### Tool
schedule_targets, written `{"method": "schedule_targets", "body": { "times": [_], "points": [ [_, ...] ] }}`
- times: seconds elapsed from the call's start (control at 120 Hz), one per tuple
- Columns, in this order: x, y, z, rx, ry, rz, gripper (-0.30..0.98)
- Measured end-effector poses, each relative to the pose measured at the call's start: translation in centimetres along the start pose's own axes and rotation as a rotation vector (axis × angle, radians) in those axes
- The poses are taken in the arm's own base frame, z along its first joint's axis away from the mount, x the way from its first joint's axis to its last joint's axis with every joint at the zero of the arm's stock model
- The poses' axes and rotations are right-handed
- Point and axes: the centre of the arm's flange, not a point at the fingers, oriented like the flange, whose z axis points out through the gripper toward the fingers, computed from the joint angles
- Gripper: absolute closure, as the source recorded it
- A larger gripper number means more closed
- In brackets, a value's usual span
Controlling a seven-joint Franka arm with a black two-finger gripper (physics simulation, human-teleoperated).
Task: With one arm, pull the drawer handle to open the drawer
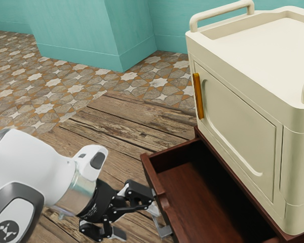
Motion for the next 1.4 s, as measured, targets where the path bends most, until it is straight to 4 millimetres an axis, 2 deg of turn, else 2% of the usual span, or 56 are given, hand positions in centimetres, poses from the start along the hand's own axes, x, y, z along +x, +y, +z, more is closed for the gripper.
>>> {"method": "schedule_targets", "body": {
  "times": [0.292, 0.733, 1.4],
  "points": [
    [0.7, -1.4, -1.0, 0.001, -0.001, -0.02, 0.0],
    [0.4, -2.7, -1.2, 0.01, -0.008, -0.024, 0.0],
    [0.4, -2.5, -2.0, 0.003, 0.01, -0.007, 0.0]
  ]
}}
